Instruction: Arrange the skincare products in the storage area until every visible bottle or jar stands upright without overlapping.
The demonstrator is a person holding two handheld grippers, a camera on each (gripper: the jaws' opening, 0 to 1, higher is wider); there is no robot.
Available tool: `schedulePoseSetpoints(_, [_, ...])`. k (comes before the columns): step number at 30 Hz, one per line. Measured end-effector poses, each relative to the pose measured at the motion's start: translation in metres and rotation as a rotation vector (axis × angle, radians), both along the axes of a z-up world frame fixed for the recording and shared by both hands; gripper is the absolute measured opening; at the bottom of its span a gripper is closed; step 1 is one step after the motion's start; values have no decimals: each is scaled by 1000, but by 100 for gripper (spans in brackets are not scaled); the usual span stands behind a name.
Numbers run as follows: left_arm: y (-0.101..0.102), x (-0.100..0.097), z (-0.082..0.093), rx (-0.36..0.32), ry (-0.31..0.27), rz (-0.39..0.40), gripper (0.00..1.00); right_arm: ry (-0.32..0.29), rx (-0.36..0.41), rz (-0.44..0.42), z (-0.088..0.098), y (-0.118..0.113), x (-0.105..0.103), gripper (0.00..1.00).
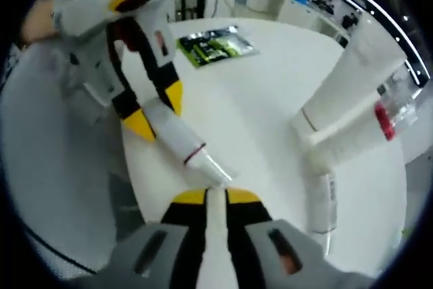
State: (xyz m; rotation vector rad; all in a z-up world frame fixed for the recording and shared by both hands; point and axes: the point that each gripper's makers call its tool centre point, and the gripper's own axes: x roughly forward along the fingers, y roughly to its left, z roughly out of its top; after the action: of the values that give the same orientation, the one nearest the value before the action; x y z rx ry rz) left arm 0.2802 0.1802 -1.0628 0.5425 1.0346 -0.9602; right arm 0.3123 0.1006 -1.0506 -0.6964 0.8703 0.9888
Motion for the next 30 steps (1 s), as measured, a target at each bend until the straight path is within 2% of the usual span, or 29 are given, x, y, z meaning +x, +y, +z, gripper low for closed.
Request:
schedulePoseSetpoints(6, [-5, 8, 11, -94, 19, 96, 18, -6, 87, -113, 9, -2, 14, 8])
schedulePoseSetpoints(10, [-6, 12, 15, -141, 36, 147, 18, 31, 156, -202, 12, -4, 18, 9])
schedulePoseSetpoints(13, [-9, 17, 21, -202, 47, 204, 17, 132, 245, -301, 12, -3, 16, 9])
schedulePoseSetpoints(15, [-8, 21, 25, -244, 59, 250, 17, 188, 333, -354, 16, 1, 17, 11])
schedulePoseSetpoints(16, [-8, 23, 26, -255, 59, 259, 17, 214, 379, -374, 20, 4, 17, 13])
schedulePoseSetpoints(18, [-8, 25, 28, -276, 64, 278, 17, 303, 513, -435, 29, 13, 16, 21])
schedulePoseSetpoints(21, [-10, 25, 31, -306, 77, 291, 17, 356, 598, -457, 36, 19, 16, 25])
schedulePoseSetpoints(25, [-14, 23, 31, -311, 70, 268, 18, 380, 651, -479, 40, 23, 17, 31])
schedulePoseSetpoints(27, [-15, 22, 31, -312, 71, 259, 18, 384, 680, -485, 43, 24, 19, 31])
schedulePoseSetpoints(30, [-16, 22, 32, -323, 74, 259, 18, 375, 682, -482, 43, 25, 20, 28])
